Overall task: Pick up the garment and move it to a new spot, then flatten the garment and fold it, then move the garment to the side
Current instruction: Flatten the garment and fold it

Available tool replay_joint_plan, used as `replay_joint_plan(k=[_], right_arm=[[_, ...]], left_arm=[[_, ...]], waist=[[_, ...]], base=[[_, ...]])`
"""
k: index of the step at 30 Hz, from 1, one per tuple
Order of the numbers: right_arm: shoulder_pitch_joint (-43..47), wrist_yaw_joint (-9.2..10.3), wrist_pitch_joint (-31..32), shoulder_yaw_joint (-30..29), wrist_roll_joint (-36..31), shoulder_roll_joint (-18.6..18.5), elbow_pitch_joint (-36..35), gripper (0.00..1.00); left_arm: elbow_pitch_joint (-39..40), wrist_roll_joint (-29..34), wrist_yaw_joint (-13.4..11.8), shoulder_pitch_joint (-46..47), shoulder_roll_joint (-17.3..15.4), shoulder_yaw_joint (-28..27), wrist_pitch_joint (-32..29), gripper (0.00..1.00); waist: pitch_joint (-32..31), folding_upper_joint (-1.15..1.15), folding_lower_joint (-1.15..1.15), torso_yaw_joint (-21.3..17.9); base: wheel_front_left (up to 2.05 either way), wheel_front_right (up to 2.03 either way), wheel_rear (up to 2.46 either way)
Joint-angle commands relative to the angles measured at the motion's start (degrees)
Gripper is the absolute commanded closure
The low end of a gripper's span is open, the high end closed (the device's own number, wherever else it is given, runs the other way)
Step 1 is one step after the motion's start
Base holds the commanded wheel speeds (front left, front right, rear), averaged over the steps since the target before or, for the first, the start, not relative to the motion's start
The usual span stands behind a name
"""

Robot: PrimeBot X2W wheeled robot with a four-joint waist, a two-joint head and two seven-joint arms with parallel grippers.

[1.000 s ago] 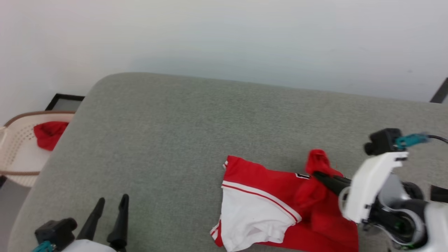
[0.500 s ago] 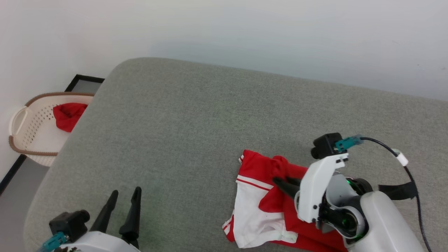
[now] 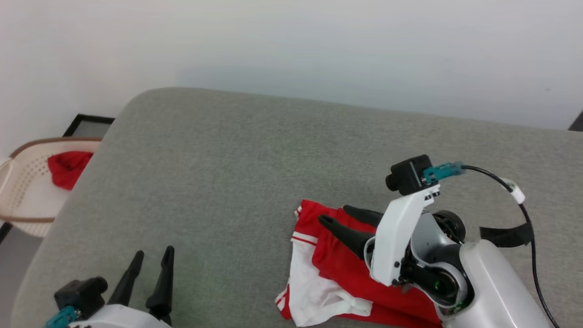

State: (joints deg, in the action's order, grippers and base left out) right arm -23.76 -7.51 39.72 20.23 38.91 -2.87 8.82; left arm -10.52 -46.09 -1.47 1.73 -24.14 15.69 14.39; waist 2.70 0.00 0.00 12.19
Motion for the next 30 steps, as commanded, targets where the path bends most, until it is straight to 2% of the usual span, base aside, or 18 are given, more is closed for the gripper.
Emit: replay_joint_plan(k=[1, 8, 14, 21, 27, 30], right_arm=[[1.4, 0.05, -0.5, 0.2, 0.8, -0.3, -1.4, 0.0], [6.1, 0.04, -4.7, -3.0, 0.0, -4.8, -7.6, 0.0], [10.8, 0.05, -12.8, -6.0, -1.5, -9.2, -9.9, 0.0], [14.8, 0.05, -25.4, -8.3, -5.0, -12.4, -9.1, 0.0], [18.3, 0.05, -36.7, -11.5, -8.2, -13.2, -6.4, 0.0], [20.6, 0.05, -40.4, -13.4, -8.5, -12.7, -4.5, 0.0]], left_arm=[[0.2, 0.3, 0.0, -0.8, -0.2, -0.2, 0.2, 0.0], [1.4, 1.0, -1.1, -2.6, -1.2, -0.5, 0.2, 0.0], [2.8, 2.3, -1.9, -3.9, -2.1, -0.5, 0.3, 0.0], [3.8, 3.6, -2.4, -4.9, -2.6, -0.7, 0.5, 0.0], [3.9, 5.4, -2.4, -5.1, -2.3, -0.3, 0.7, 0.0], [3.8, 6.2, -2.1, -5.4, -2.2, -0.4, 0.7, 0.0]], waist=[[-1.0, 0.0, 0.0, -1.6], [-2.7, 0.0, 0.0, -4.9], [-3.5, 0.0, 0.0, -7.3], [-3.7, 0.0, 0.0, -10.0], [-3.9, 0.0, 0.0, -11.2], [-4.1, 0.0, 0.0, -11.4]], base=[[0.0, 0.0, 0.0], [0.0, 0.0, 0.0], [0.0, 0.0, 0.0], [0.0, 0.0, 0.0], [0.0, 0.0, 0.0], [0.0, 0.0, 0.0]])
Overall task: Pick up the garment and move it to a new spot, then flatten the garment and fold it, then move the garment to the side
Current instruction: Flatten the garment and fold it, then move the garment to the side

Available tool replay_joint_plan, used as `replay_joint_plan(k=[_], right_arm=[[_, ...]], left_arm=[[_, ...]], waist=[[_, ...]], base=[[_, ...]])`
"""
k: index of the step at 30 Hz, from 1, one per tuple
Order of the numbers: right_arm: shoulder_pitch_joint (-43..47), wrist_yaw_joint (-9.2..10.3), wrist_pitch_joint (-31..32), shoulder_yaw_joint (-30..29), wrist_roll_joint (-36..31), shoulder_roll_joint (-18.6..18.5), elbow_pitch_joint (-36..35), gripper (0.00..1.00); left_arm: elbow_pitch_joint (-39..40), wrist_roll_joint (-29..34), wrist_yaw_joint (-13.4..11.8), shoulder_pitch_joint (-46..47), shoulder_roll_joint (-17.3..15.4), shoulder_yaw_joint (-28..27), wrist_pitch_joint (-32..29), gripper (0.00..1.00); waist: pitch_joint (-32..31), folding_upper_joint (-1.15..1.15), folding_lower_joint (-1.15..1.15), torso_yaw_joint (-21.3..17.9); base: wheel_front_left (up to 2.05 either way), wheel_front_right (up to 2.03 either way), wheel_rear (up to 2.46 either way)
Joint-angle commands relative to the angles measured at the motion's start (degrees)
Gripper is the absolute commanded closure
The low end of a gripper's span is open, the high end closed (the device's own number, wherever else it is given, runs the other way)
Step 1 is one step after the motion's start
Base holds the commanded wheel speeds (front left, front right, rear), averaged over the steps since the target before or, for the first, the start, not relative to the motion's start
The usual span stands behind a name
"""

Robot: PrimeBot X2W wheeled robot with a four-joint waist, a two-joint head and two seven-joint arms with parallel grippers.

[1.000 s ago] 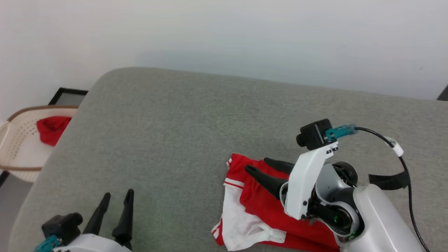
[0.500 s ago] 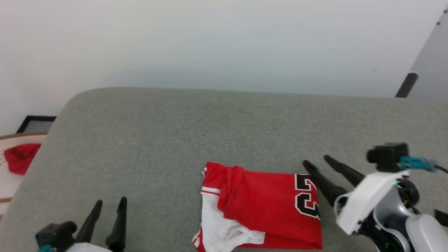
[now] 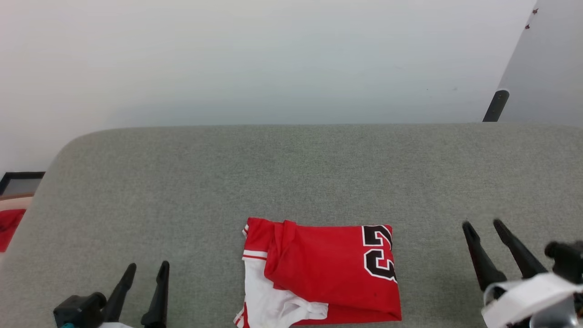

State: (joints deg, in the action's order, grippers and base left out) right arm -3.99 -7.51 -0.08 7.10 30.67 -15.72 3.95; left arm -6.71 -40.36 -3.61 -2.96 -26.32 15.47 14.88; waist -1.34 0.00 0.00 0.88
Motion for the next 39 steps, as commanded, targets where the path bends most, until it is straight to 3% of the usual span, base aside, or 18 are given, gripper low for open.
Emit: replay_joint_plan(k=[1, 7, 19, 31, 39], right_arm=[[1.6, 0.05, -1.4, -0.8, -0.7, 0.0, 1.0, 0.0], [4.9, 0.05, -4.6, -2.3, -0.9, 0.8, 3.2, 0.0], [4.9, 0.05, -4.7, -2.4, -1.3, 1.2, 3.6, 0.0], [3.4, 0.05, -1.1, 1.9, -1.2, 2.4, 4.0, 0.0], [2.0, 0.05, 3.0, 3.1, -1.9, 2.4, 5.7, 0.0]], left_arm=[[0.0, 0.7, 0.1, -0.7, 0.1, -0.4, 0.2, 0.0], [0.3, 2.8, 0.7, -1.0, 0.5, -2.2, 0.3, 0.0], [1.4, 7.3, 2.6, -1.6, 2.3, -5.1, 0.2, 0.0], [1.4, 7.9, 2.8, -2.7, 2.3, -9.7, 0.2, 0.0], [1.5, 8.2, 3.5, -1.7, 2.4, -9.2, 0.1, 0.0]], waist=[[-0.1, 0.0, 0.0, -0.1], [-0.4, 0.0, 0.0, 0.0], [-0.6, 0.0, 0.0, 1.0], [-1.1, 0.0, 0.0, 6.5], [-0.4, 0.0, 0.0, 9.4]], base=[[0.0, 0.0, 0.0], [0.0, 0.0, 0.0], [0.0, 0.0, 0.0], [0.0, 0.0, 0.0], [0.0, 0.0, 0.0]])
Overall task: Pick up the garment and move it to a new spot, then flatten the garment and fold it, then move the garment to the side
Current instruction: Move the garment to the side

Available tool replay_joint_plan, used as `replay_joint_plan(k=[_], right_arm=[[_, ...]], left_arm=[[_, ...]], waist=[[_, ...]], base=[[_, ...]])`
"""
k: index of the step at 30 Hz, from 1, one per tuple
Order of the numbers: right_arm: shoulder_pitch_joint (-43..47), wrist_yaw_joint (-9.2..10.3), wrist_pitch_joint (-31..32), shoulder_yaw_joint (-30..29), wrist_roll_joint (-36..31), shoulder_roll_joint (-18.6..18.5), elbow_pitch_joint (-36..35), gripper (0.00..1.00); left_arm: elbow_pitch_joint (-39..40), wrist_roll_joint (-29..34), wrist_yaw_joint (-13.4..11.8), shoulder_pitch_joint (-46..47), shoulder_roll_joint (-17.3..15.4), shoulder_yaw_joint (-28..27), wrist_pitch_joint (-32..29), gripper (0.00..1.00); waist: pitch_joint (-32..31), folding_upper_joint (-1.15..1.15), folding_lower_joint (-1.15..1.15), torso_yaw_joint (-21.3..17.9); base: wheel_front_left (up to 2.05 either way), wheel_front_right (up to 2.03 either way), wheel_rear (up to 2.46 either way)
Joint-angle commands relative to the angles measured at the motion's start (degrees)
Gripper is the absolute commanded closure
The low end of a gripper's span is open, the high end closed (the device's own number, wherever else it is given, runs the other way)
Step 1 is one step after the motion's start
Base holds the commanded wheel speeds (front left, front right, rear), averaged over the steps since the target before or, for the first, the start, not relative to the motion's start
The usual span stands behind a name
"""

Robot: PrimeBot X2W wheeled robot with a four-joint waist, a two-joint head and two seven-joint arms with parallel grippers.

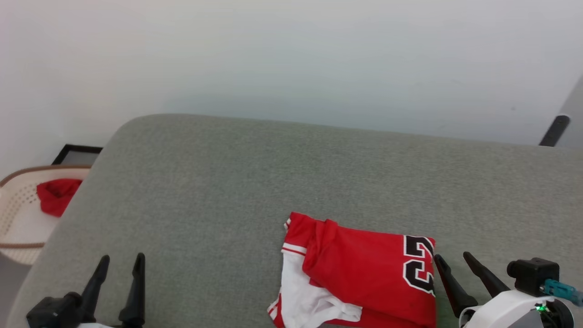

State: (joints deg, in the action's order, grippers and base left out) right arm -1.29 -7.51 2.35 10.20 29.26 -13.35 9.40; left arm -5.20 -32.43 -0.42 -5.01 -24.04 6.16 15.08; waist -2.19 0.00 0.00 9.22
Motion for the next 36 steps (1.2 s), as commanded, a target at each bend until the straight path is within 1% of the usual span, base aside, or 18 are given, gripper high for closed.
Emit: replay_joint_plan(k=[1, 8, 9, 15, 21, 26, 32, 33, 34, 36], right_arm=[[-0.7, 0.05, 1.2, -0.1, -0.7, 0.0, 0.6, 0.0], [-2.1, 0.05, 7.2, -1.8, -2.2, -0.5, 0.8, 0.0], [-2.1, 0.05, 7.2, -1.8, -2.2, -0.5, 0.8, 0.0], [-3.1, 0.05, 14.1, -2.8, -3.4, -0.2, 0.8, 0.0], [-4.1, 0.05, 21.6, -2.7, -3.8, 1.0, 1.3, 0.0], [-4.5, 0.05, 27.2, -4.1, -4.9, 2.6, 3.2, 0.0], [-5.4, 0.07, 34.1, -6.0, -8.0, 4.3, 5.2, 0.0], [-5.7, 0.07, 34.7, -6.2, -8.1, 4.5, 5.1, 0.56], [-6.2, 0.07, 35.1, -6.5, -8.3, 4.6, 4.8, 1.0], [-6.8, 0.07, 36.1, -6.8, -8.8, 4.3, 4.6, 1.0]], left_arm=[[-0.1, 0.2, 0.4, 0.6, 0.2, 0.2, -0.1, 0.0], [-0.1, 0.1, 0.7, 2.1, 1.0, 1.3, -0.1, 0.0], [-0.1, 0.1, 0.7, 2.1, 1.0, 1.3, -0.1, 0.0], [-0.8, 0.1, 1.3, 3.7, 2.1, 1.6, 0.0, 0.0], [-2.0, 0.4, 2.1, 5.1, 3.2, 1.7, 0.1, 0.0], [-2.8, 0.8, 2.9, 6.0, 4.0, 1.6, 0.1, 0.0], [-3.5, 1.2, 3.5, 6.5, 4.9, 0.9, 0.1, 0.0], [-3.5, 1.2, 3.5, 6.5, 5.0, 0.7, 0.1, 0.0], [-3.6, 1.3, 3.7, 6.5, 5.2, 0.6, 0.1, 0.0], [-3.7, 1.4, 3.8, 6.5, 5.5, 0.3, 0.1, 0.0]], waist=[[0.7, 0.0, 0.0, 1.3], [4.6, 0.0, 0.0, 2.4], [4.6, 0.0, 0.0, 2.4], [7.2, 0.0, 0.0, 2.8], [8.8, 0.0, 0.0, 3.5], [9.9, 0.0, 0.0, 4.1], [10.5, 0.0, 0.0, 4.6], [10.5, 0.0, 0.0, 4.6], [10.6, 0.0, 0.0, 4.6], [10.6, 0.0, 0.0, 4.7]], base=[[0.0, 0.0, 0.0], [0.0, 0.0, 0.0], [0.0, 0.0, 0.0], [0.0, 0.0, 0.0], [0.0, 0.0, 0.0], [0.0, 0.0, 0.0], [0.0, 0.0, 0.0], [0.0, 0.0, 0.0], [0.0, 0.0, 0.0], [0.0, 0.0, 0.0]])
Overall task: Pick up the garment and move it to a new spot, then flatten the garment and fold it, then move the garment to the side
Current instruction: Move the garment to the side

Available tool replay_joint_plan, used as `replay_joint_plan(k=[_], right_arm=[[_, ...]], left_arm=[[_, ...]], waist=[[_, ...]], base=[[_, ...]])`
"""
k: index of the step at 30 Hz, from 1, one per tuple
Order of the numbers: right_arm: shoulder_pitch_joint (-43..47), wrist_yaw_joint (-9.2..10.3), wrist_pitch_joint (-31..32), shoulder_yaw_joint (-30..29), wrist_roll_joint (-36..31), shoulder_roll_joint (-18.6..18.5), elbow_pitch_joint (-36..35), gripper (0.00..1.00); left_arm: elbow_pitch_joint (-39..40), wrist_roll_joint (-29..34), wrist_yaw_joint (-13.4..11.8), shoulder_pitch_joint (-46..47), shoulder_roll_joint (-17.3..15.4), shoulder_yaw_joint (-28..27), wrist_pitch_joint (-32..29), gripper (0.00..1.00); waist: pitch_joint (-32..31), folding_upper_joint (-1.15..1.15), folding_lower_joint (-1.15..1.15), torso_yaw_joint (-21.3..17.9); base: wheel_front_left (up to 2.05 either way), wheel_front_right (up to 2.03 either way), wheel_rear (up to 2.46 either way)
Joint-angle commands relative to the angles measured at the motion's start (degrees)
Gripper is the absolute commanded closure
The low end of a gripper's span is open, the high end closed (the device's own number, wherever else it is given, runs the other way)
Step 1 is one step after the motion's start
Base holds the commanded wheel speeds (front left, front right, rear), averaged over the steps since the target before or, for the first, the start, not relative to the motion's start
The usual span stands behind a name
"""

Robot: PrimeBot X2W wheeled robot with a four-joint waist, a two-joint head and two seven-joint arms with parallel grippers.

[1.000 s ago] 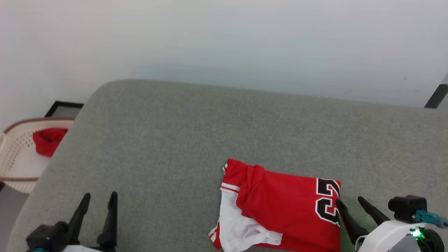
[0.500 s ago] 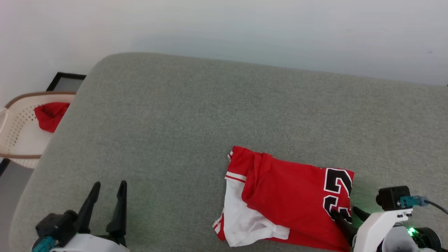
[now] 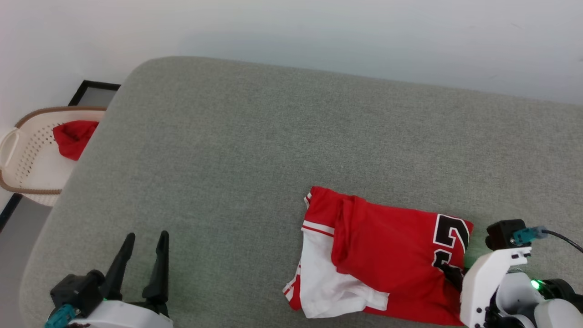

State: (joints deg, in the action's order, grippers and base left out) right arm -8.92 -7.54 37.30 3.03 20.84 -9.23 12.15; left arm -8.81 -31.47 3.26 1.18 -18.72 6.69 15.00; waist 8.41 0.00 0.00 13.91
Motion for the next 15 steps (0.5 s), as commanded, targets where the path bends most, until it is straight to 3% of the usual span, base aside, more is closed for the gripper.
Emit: replay_joint_plan(k=[1, 8, 15], right_arm=[[0.5, 0.1, 1.6, 0.2, -0.4, 0.1, 1.8, 1.0], [-3.3, 0.16, 3.1, 0.1, 0.1, -2.6, 0.0, 1.0], [-7.7, 0.1, 4.2, 0.6, 1.2, -8.1, -1.6, 1.0]], left_arm=[[-0.2, 0.5, 0.3, 0.3, 0.3, -0.3, 0.1, 0.0], [-0.3, 1.4, 0.8, 0.8, 1.1, -0.9, 0.1, 0.0], [-0.3, 2.4, 1.5, 2.1, 1.9, -0.8, 0.1, 0.0]], waist=[[0.0, 0.0, 0.0, 0.0], [0.3, 0.0, 0.0, -0.3], [1.3, 0.0, 0.0, -1.4]], base=[[0.0, 0.0, 0.0], [0.0, 0.0, 0.0], [0.0, 0.0, 0.0]])
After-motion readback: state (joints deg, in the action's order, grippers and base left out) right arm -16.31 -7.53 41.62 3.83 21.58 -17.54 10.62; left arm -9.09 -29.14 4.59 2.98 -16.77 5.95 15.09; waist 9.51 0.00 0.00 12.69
